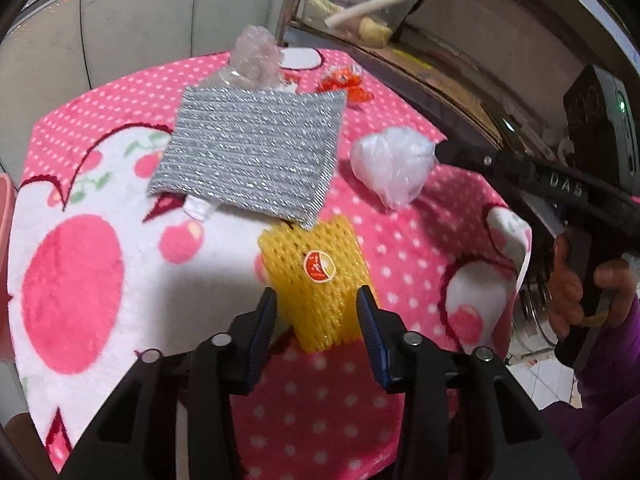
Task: Collect trash
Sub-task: 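Move both tools back over the table toward the remaining trash, then grasp the yellow foam net with the left tool while the right tool grasps the white plastic bag, then carry the foam net and white bag over the pink bucket with both tools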
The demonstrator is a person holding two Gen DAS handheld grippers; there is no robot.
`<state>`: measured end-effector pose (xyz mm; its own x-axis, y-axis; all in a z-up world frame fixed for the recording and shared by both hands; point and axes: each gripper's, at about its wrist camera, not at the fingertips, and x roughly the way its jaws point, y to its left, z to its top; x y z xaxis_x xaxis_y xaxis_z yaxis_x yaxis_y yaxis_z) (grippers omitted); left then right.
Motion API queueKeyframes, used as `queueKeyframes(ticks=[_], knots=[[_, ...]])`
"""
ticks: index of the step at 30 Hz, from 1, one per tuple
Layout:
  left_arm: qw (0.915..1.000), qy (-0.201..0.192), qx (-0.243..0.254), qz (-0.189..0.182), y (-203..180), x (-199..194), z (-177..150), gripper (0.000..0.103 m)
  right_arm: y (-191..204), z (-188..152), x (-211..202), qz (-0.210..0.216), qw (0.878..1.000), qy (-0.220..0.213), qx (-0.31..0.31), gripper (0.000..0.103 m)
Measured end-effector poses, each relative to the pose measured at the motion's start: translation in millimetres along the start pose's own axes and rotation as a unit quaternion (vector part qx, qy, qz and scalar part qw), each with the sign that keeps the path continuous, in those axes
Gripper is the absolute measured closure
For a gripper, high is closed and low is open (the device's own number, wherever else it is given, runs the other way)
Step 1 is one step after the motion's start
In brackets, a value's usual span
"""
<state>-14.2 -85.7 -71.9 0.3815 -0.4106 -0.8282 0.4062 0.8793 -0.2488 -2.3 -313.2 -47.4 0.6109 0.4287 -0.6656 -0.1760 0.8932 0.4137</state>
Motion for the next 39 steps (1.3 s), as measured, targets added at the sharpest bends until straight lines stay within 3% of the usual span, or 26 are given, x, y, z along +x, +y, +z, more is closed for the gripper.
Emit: queueKeyframes(ticks=[2,3,5,8,28,39], knots=[[1.0,0.004,0.003,0.0,-1.5,1.2,-1.1,0.072,-1.3,0.3,-1.1,0.002,1.0,-0.001,0.003,0.082],[1.0,0.006,0.003,-0.001,-1.3,1.4,-1.3,0.075,-2.1,0.3,-1.7,0.003,1.0,-0.002,0.005,0.073],[1.0,0.006,0.002,-0.003,-1.1,1.2,-1.9,0.084,-2.8,0.0,-3.3,0.006,1.0,-0.005,0.008,0.066],[1.0,0.0,-0.001,-0.007,-3.2,0.3,-1.0,0.093,-2.5,-0.2,-4.0,0.008,1.0,-0.006,0.009,0.066],[0.9898,-0.124,0.054,-0.043,-12.7,-86.8,8.9,0.094,4.6,0.5,17.1,-0.002,1.0,0.019,-0.009,0.064],[0.9856,-0.163,0.029,-0.033,-1.6,-116.6,15.8,0.094,11.1,-2.0,27.0,-0.024,0.999,0.017,-0.036,0.064]])
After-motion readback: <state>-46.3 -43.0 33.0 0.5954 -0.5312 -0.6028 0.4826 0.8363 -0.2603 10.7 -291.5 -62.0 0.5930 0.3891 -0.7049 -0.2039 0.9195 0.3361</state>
